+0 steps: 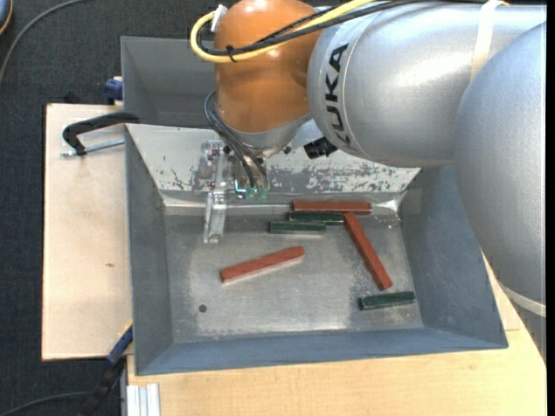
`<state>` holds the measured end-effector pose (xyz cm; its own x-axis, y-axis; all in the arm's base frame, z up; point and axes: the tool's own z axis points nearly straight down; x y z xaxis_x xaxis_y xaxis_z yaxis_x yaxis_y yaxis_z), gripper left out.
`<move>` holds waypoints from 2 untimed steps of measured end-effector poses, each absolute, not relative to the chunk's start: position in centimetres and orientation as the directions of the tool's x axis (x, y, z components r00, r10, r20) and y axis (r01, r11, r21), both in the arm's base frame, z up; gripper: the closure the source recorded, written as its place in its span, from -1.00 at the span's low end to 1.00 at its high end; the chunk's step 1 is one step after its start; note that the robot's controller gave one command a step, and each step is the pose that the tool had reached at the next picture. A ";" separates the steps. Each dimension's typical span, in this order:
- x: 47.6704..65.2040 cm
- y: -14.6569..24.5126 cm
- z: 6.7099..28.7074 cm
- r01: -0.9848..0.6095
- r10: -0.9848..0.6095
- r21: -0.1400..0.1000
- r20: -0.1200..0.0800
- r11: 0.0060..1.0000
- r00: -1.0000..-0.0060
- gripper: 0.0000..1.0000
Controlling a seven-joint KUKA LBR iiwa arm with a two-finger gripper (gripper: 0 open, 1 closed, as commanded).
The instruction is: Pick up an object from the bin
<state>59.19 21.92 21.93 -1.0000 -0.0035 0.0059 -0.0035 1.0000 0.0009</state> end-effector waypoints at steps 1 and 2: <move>56.0 18.7 8.4 0.021 0.021 -0.001 0.008 1.000 -1.000 -1.00; 59.7 16.9 12.1 -0.018 -0.018 0.002 -0.010 1.000 -1.000 -1.00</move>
Offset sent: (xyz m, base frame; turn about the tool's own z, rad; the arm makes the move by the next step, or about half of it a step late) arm -0.0292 -0.0321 -0.1317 0.0239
